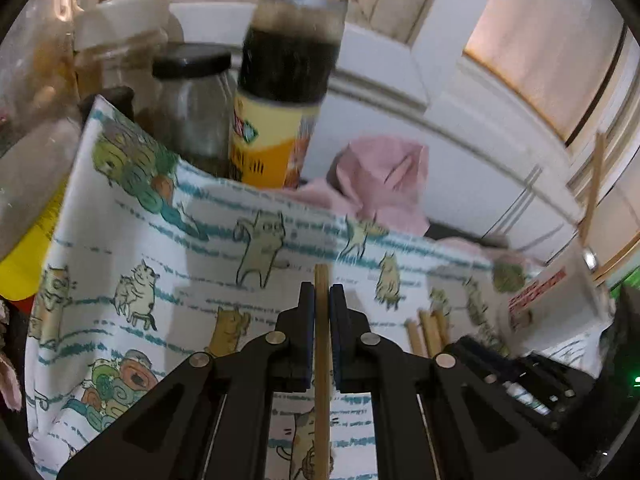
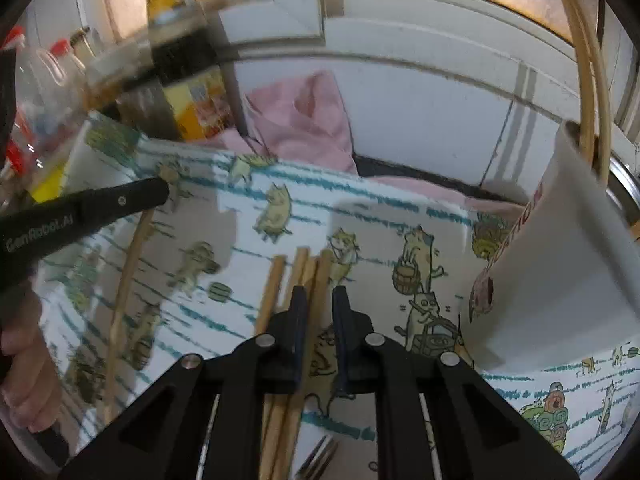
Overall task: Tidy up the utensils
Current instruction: 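Grasp a wooden chopstick with the right gripper while the left gripper grasps another, then lift both held chopsticks and carry them over the white cup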
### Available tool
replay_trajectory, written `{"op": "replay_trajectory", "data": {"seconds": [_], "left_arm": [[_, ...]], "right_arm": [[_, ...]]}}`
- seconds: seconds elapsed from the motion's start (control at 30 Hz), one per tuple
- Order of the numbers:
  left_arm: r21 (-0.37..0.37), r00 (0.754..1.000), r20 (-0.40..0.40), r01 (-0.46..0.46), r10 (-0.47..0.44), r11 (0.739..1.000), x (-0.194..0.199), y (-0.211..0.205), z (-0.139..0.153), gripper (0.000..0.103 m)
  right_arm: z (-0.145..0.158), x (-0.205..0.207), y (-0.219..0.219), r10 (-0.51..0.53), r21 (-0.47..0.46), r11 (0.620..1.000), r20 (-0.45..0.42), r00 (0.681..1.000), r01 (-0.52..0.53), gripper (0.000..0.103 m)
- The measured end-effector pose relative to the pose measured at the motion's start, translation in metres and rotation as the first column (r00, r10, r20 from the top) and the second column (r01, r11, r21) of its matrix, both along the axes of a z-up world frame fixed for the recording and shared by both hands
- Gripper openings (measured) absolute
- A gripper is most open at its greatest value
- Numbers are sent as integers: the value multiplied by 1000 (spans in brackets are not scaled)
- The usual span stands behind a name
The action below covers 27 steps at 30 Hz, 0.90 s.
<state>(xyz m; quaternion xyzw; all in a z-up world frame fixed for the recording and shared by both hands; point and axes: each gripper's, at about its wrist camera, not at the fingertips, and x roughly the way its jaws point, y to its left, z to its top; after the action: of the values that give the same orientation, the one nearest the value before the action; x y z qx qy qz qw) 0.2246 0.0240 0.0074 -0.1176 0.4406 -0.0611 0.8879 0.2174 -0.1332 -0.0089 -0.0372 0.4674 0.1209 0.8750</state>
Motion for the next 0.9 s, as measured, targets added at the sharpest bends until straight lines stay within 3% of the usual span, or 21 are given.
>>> {"op": "replay_trajectory", "data": {"seconds": [0.13,0.27,0.33,0.43,0.57,0.7,0.77,0.9], "left_arm": [[115,999,-42,-29,34,993,4,-8,-14,6],[14,991,-135,22,-20,1000,8,-4,-27,6],[34,991,-134,27,-23,999,6,-4,-24,6],[97,992,-121,40,-28,994,3,-12,-21,6],[206,995,-91,69,-51,976,-5,-29,-17,8],[197,995,-84,72,-56,978,-8,-32,-14,6],[161,998,-46,52,-45,986,-13,-32,-8,6],[84,982,166,81,-94,993,-44,-35,32,6]], "right_arm": [[-7,3,-2,-15,-14,1000,5,1000,15,11],[-15,3,4,-5,-39,999,17,1000,6,10],[-16,0,3,-4,-30,1000,21,1000,5,9],[-10,-9,-7,7,92,996,24,1000,-9,8],[25,-29,-29,5,195,980,214,977,-48,7],[56,-39,-53,-14,329,940,312,950,-94,7],[70,-48,-65,-55,364,927,375,926,-92,7],[91,-63,-86,-115,415,904,473,873,-105,7]]}}
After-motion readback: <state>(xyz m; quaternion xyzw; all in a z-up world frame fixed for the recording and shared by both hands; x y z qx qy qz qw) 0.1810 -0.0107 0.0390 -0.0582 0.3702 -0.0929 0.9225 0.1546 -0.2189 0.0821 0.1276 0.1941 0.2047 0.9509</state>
